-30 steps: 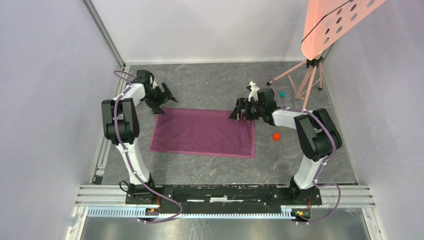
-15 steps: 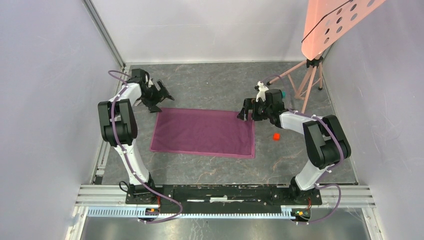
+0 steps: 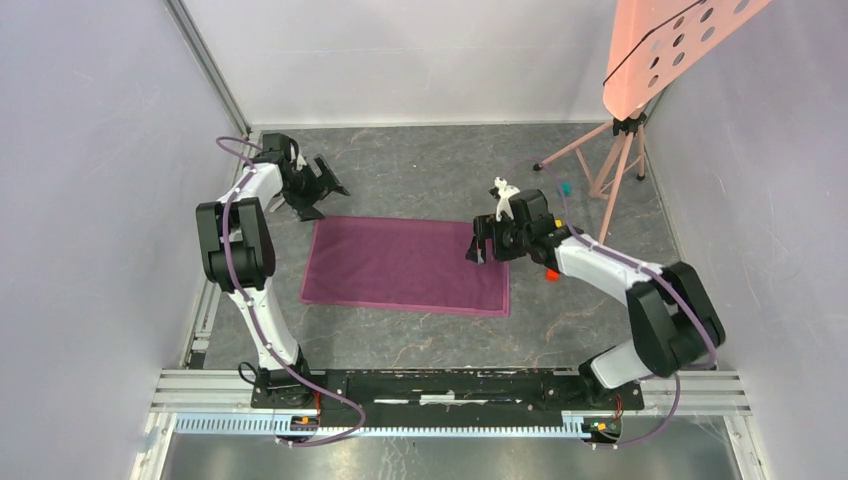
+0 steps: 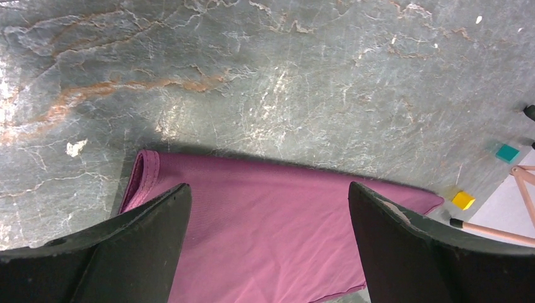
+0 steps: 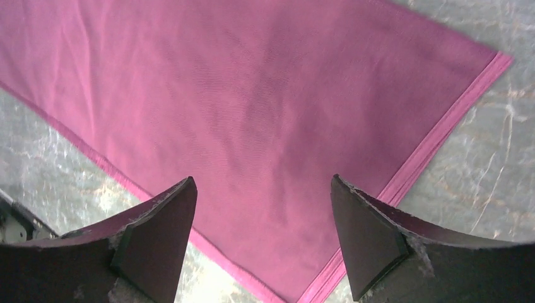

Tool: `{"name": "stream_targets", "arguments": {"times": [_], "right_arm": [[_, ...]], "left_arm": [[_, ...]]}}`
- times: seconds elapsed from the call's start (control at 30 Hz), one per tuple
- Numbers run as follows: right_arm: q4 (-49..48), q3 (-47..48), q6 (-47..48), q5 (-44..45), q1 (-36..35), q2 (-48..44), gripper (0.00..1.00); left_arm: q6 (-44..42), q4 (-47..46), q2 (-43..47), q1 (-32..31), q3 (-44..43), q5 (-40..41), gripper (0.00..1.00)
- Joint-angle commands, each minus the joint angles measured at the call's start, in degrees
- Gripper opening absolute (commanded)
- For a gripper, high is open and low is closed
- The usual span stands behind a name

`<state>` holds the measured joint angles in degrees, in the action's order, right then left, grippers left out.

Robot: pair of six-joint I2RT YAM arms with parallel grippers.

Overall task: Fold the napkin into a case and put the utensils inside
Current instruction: Smooth out the rectangle-folded napkin at the center of the board.

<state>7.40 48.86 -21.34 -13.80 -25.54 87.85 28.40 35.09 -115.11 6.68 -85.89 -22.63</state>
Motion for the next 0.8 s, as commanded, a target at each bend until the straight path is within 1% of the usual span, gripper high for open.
{"name": "stream_targets", "arguments": {"times": [0.0,0.1,0.17,0.23,0.37,0.47,0.6,0.7,0.77], "right_arm": [[-1.8,-4.7,-0.6,1.6,-0.1,-4.7,0.84],[-6.8,-3.9,-0.1,-2.5,2.5,-1.0,0.85],[-10.0,-1.8,-0.2,-5.5,4.0,2.7,0.86],[-11.1,2.0,0.1,-7.0,5.0,6.0,0.86],[-11.4,7.8,0.6,-7.2,6.6,12.5,0.84],[-11.4,8.7,1.2,-5.8,7.7,15.0,0.82],[-11.0,5.9,2.6,-2.0,8.5,14.7,0.81],[-8.3,5.0,4.9,2.0,8.5,13.8,0.81],[-4.2,5.7,6.5,4.4,8.3,12.5,0.81]], "left_arm": [[0.1,-0.6,-2.9,0.4,-1.9,-1.3,1.0],[-0.7,0.2,-3.8,0.3,-2.4,0.6,1.0],[-1.0,0.2,-4.1,0.4,-2.3,1.2,1.0],[-1.2,0.7,-4.6,0.4,-2.6,1.7,1.0],[-1.7,1.7,-4.9,0.5,-3.0,4.2,1.0],[-2.0,2.2,-4.7,0.4,-2.9,5.5,1.0],[-1.9,3.0,-4.5,0.4,-3.2,6.5,1.0],[-1.8,3.1,-4.0,0.4,-3.1,6.3,1.0],[-1.8,3.1,-2.6,0.4,-2.8,6.7,1.0]]}}
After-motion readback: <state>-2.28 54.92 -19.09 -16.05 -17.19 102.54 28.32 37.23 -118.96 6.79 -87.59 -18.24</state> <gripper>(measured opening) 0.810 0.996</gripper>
